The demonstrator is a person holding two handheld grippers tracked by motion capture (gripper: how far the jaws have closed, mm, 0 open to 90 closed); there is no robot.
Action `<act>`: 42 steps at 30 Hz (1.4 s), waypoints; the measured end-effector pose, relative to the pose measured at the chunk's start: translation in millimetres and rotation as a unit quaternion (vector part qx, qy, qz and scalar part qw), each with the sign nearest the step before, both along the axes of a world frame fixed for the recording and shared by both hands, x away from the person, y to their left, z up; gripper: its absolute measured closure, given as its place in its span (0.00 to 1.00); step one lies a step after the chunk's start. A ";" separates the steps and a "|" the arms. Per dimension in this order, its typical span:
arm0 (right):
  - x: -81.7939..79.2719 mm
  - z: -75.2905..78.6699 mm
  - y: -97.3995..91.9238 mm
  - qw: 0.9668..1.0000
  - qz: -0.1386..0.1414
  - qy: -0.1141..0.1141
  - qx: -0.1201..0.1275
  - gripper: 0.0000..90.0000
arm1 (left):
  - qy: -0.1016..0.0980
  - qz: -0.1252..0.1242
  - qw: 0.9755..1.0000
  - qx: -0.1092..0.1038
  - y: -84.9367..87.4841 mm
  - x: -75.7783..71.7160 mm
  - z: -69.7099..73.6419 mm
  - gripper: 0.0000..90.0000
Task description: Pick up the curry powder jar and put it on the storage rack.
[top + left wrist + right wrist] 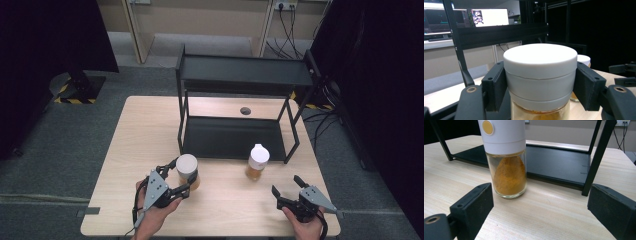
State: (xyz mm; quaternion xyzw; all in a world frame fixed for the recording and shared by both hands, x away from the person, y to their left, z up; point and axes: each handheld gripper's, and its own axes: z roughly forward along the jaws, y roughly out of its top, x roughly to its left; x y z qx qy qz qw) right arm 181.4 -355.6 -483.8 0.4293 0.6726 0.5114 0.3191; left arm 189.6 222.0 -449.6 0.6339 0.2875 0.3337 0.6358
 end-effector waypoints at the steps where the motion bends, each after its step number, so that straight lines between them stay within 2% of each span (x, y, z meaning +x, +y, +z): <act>1: 0.1 0.0 0.0 1.000 0.000 0.000 0.001 0.08 | -0.002 0.001 1.000 0.000 -0.5 0.5 1.3 0.37; 14: 0.0 -0.1 0.3 1.000 0.001 0.000 0.001 0.08 | -0.014 0.015 1.000 0.002 -6.2 5.7 17.6 0.37; 23: 0.1 -0.2 -0.1 1.000 0.002 0.000 0.001 0.08 | -0.023 0.029 0.999 -0.007 -12.4 9.0 25.6 0.37; 35: -0.1 -0.3 -0.2 1.000 0.002 -0.001 0.001 0.08 | -0.032 0.033 0.999 -0.010 -17.2 15.6 41.6 0.37; 39: -0.4 -0.7 -0.4 1.000 0.002 -0.002 0.002 0.08 | -0.034 0.037 0.999 -0.017 -17.7 18.3 45.3 0.37; 42: -0.1 -0.2 -0.4 1.000 0.002 0.000 0.002 0.08 | -0.034 0.038 0.999 -0.012 -18.2 20.1 49.2 0.37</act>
